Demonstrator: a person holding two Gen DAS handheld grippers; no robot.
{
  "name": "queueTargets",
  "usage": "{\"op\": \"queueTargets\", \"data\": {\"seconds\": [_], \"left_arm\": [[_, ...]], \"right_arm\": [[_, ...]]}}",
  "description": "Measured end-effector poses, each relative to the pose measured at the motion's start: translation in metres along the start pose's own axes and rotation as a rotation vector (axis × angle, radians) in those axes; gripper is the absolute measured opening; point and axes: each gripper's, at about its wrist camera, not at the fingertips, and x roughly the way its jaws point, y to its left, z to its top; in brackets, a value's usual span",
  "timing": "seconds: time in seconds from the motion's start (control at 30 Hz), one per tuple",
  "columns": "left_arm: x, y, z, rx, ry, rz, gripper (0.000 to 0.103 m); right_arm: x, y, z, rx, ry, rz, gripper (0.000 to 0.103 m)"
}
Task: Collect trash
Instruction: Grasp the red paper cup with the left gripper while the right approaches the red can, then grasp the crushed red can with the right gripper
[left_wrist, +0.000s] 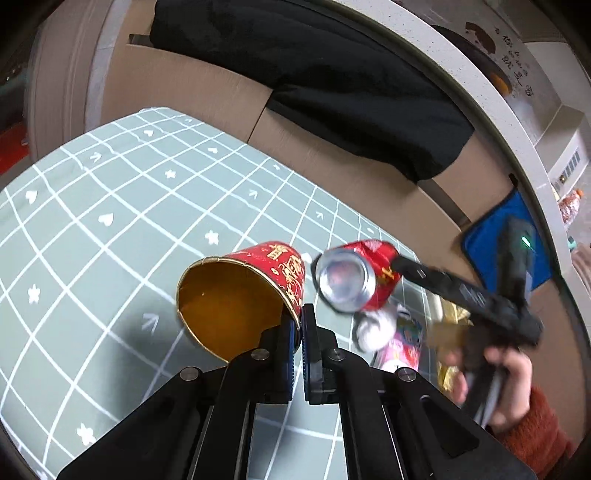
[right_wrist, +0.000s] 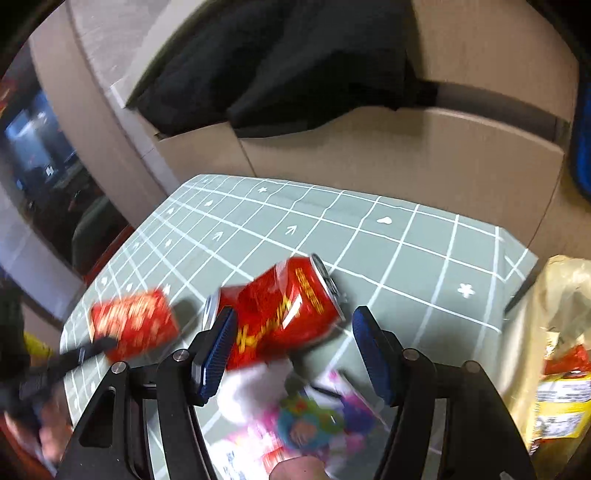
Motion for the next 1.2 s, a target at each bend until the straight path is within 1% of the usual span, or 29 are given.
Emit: {"op": "queueTargets", "data": {"seconds": [0.1, 0.17, 0.2, 0.3, 0.33, 0.4, 0.43, 0.47, 0.53, 0.63, 0.77, 0.83, 0.9, 1.07, 1.2], "left_arm": [[-0.004, 0.003, -0.001, -0.005, 0.006, -0.007, 0.003], [-0.008, 0.003, 0.0, 0.004, -0.004, -0.008, 0.003], [-0.01, 0.003, 0.0, 0.008, -0.012, -0.009, 0.005], [-0.012, 0.005, 0.0, -0.004, -0.025, -0.019, 0.006], [-0.012, 0.005, 0.0, -0.01, -0.023, -0.021, 0.006], [-0.012, 0.005, -0.001, -0.016, -0.022, -0.022, 0.009], [-0.012, 0.005, -0.001, -0.018, -0.022, -0.021, 0.009], [-0.013, 0.005, -0.002, -0.02, -0.022, -0.02, 0.01], [-0.014, 0.004, -0.002, -0.026, -0.024, -0.015, 0.011], [-0.016, 0.004, -0.003, -0.04, -0.031, 0.017, 0.011], [-0.021, 0.004, -0.006, -0.055, -0.033, 0.03, 0.011], [-0.024, 0.003, -0.008, -0.056, -0.049, 0.028, 0.011], [-0.027, 0.0, -0.009, -0.045, -0.062, 0.041, 0.011], [-0.028, -0.009, -0.009, -0.013, -0.073, 0.083, 0.009], [-0.034, -0.027, -0.009, 0.046, -0.098, 0.1, 0.005]], "right_arm": [[0.017, -0.003, 0.004, 0.044, 0.012, -0.029, 0.063], [0.028, -0.006, 0.005, 0.069, 0.032, -0.056, 0.063], [0.033, -0.007, 0.005, 0.077, 0.046, -0.056, 0.063], [0.048, -0.01, 0.002, 0.094, 0.1, -0.027, 0.063], [0.046, -0.009, 0.002, 0.084, 0.086, -0.022, 0.064], [0.042, -0.008, 0.001, 0.072, 0.074, 0.028, 0.062], [0.04, -0.009, 0.0, 0.073, 0.069, 0.061, 0.054], [0.037, -0.008, 0.0, 0.068, 0.067, 0.073, 0.052], [0.03, -0.007, -0.001, 0.052, 0.054, 0.073, 0.052], [0.012, -0.003, -0.004, 0.022, 0.028, 0.06, 0.052], [-0.018, 0.005, -0.005, -0.027, -0.038, 0.031, 0.052], [-0.032, 0.009, -0.004, -0.051, -0.067, 0.021, 0.052], [-0.047, 0.012, -0.006, -0.073, -0.089, 0.015, 0.052], [-0.071, 0.021, -0.015, -0.119, -0.107, 0.012, 0.052], [-0.091, 0.029, -0.026, -0.188, -0.135, -0.014, 0.052]]}}
